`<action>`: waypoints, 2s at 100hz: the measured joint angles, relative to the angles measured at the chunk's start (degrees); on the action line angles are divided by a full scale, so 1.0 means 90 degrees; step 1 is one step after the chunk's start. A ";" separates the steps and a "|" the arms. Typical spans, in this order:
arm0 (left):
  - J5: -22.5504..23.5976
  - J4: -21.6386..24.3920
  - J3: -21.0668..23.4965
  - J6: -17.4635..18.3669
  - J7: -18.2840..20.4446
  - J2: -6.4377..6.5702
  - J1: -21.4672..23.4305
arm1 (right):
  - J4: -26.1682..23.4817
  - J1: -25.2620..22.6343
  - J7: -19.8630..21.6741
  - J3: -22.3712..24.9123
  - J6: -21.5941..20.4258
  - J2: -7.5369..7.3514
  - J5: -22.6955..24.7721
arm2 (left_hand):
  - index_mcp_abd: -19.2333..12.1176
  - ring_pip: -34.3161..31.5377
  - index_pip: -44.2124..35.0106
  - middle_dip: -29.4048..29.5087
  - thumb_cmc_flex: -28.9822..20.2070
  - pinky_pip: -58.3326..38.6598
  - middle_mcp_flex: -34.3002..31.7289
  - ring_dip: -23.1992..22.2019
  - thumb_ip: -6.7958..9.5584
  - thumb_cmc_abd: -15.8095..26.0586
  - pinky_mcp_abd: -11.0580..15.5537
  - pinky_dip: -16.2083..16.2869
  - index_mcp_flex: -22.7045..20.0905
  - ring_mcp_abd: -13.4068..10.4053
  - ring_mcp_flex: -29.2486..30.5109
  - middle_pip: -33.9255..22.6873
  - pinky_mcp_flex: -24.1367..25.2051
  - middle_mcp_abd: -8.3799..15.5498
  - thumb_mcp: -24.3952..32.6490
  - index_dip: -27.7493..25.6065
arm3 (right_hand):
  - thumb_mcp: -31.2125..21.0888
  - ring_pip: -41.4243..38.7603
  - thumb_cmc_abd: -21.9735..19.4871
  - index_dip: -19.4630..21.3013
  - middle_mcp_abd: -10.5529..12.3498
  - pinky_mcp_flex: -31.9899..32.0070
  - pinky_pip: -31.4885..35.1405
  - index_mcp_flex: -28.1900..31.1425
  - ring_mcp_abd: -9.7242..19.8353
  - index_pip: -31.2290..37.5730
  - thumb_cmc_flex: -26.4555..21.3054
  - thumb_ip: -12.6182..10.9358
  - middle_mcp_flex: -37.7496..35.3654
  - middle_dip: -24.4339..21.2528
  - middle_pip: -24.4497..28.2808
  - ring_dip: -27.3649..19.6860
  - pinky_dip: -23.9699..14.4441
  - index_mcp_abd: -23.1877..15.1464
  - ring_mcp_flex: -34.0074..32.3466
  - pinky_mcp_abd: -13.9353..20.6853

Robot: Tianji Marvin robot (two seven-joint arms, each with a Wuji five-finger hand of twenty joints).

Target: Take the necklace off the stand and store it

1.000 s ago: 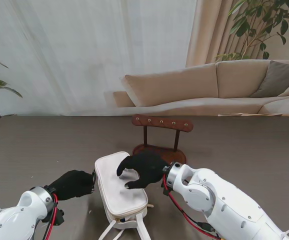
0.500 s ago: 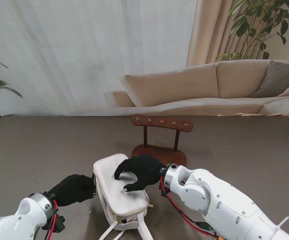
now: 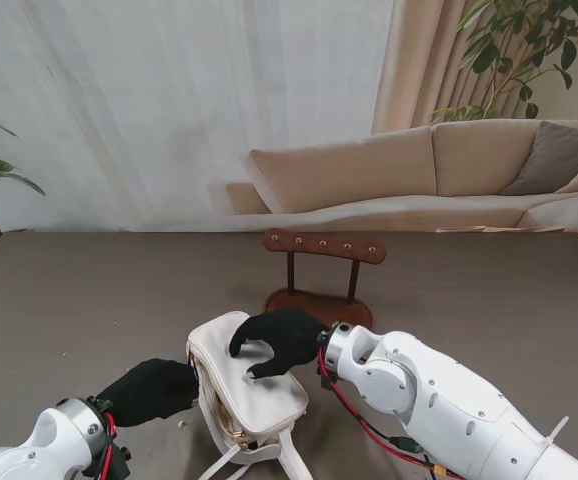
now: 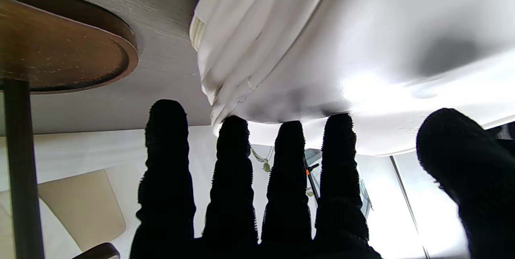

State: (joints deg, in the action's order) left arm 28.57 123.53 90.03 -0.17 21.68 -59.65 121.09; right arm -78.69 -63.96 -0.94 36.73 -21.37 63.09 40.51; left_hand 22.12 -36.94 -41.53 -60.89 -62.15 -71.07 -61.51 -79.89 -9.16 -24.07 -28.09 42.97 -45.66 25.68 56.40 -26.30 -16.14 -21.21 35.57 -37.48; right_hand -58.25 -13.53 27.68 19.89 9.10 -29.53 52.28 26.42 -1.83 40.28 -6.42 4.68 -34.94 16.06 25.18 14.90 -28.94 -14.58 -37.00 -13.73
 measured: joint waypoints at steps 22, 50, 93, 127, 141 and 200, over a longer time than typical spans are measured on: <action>0.0163 0.0313 0.0036 0.0001 0.0116 0.0029 0.0244 | 0.0165 0.0165 -0.0008 -0.0208 0.0109 0.0072 -0.0175 | 0.0073 0.0000 0.0116 0.0002 0.0000 0.0000 0.0001 0.0000 0.0001 0.0000 0.0000 0.0000 0.0013 0.0000 0.0000 0.0000 0.0001 -0.0047 0.0001 0.0130 | 0.0001 0.0000 -0.0006 0.0005 0.0009 0.0000 -0.0007 -0.0053 0.0262 0.0045 0.0000 0.0000 0.0000 -0.0014 -0.0117 0.0008 0.0001 -0.0224 0.0000 0.0001; 0.0239 0.0272 -0.0030 -0.0154 0.0148 0.0040 0.0256 | 0.0154 0.0185 0.0066 -0.0230 0.0247 0.0105 -0.0214 | 0.0076 0.0378 0.0145 0.0039 0.0000 0.0156 0.0001 0.0163 0.0002 0.0000 0.0002 0.0000 0.0014 0.0011 0.0000 0.0054 0.0064 -0.0048 0.0001 0.0135 | 0.0007 0.0000 -0.0105 0.0006 -0.0092 0.0000 -0.0070 -0.0070 0.0318 0.0074 0.0000 0.0000 0.0005 -0.0101 -0.0128 0.0013 0.0001 -0.0287 -0.0001 0.0002; 0.0274 -0.0547 -0.0424 -0.0430 -0.0091 0.0027 -0.0113 | -0.0187 0.0049 0.0092 -0.0132 0.1230 0.0147 -0.0230 | -0.0192 0.1119 -0.0293 0.0423 -0.0002 0.0330 0.0021 0.0618 0.0003 0.0045 0.0030 -0.0061 -0.0006 0.0057 0.0000 0.0463 0.0187 0.0009 -0.0002 -0.0071 | 0.0097 -0.0226 -0.0326 -0.0010 -0.0904 0.0000 -0.0071 -0.0251 -0.0625 -0.0251 0.0000 0.0000 0.0078 -0.0103 -0.0093 0.0176 0.0001 0.0440 -0.0453 0.0002; 0.0363 -0.0798 -0.0540 -0.0482 -0.0118 0.0026 -0.0341 | 0.0249 0.0943 -0.0014 -0.0827 0.1836 0.0454 -0.0475 | -0.0233 0.1268 -0.0329 0.0933 0.0002 0.0401 0.0077 0.0705 -0.0001 0.0039 0.0038 -0.0063 -0.0027 0.0077 -0.0039 0.0775 0.0234 0.0021 -0.0031 -0.0078 | 0.0142 -0.0318 -0.0408 -0.0048 -0.0997 0.0000 -0.0043 -0.0646 -0.0891 -0.0214 0.0000 0.0000 0.0481 -0.0092 -0.0016 0.0178 0.0001 0.0545 -0.0509 0.0002; 0.0363 -0.0836 -0.0551 -0.0538 -0.0128 0.0024 -0.0365 | 0.0486 0.1281 -0.0072 -0.1148 0.2079 0.0593 -0.0421 | -0.0235 0.1293 -0.0329 0.1089 0.0002 0.0410 0.0085 0.0764 -0.0002 0.0038 0.0044 -0.0063 -0.0029 0.0084 -0.0124 0.0861 0.0241 0.0021 -0.0033 -0.0079 | 0.0148 -0.0313 -0.0408 -0.0051 -0.1118 0.0000 -0.0022 -0.0964 -0.0891 -0.0265 0.0000 0.0000 0.0819 -0.0052 0.0076 0.0195 0.0001 0.0633 -0.0285 0.0002; 0.0409 -0.0841 -0.0576 -0.0681 -0.0242 0.0003 -0.0323 | 0.1477 0.2510 0.1113 -0.2395 0.1645 0.1105 -0.1399 | -0.0237 0.1432 -0.0330 0.1359 0.0003 0.0489 0.0179 0.0847 -0.0002 0.0037 0.0077 -0.0067 -0.0030 0.0094 -0.0261 0.0937 0.0312 0.0023 -0.0033 -0.0081 | 0.1977 -0.0115 -0.0645 -0.0103 -0.1171 0.0006 -0.0350 -0.0937 -0.0748 -0.0210 0.0261 -0.0006 0.1497 0.0014 0.0410 0.0153 0.0001 0.0943 0.0626 0.0092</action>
State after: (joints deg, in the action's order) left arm 32.24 115.96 84.84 -6.30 19.50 -59.63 118.19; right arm -65.40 -41.37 9.08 15.17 -6.57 73.04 27.92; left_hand 19.99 -24.05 -44.51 -48.66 -62.12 -66.67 -59.90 -72.27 -9.18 -23.74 -27.39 42.37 -45.93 26.53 54.05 -17.87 -13.33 -21.01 35.27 -38.21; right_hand -40.47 -14.56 21.88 18.97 -1.44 -29.47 49.13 17.98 -8.57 38.38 -4.07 4.62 -21.46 16.19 28.87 16.28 -28.92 -6.09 -31.37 -12.90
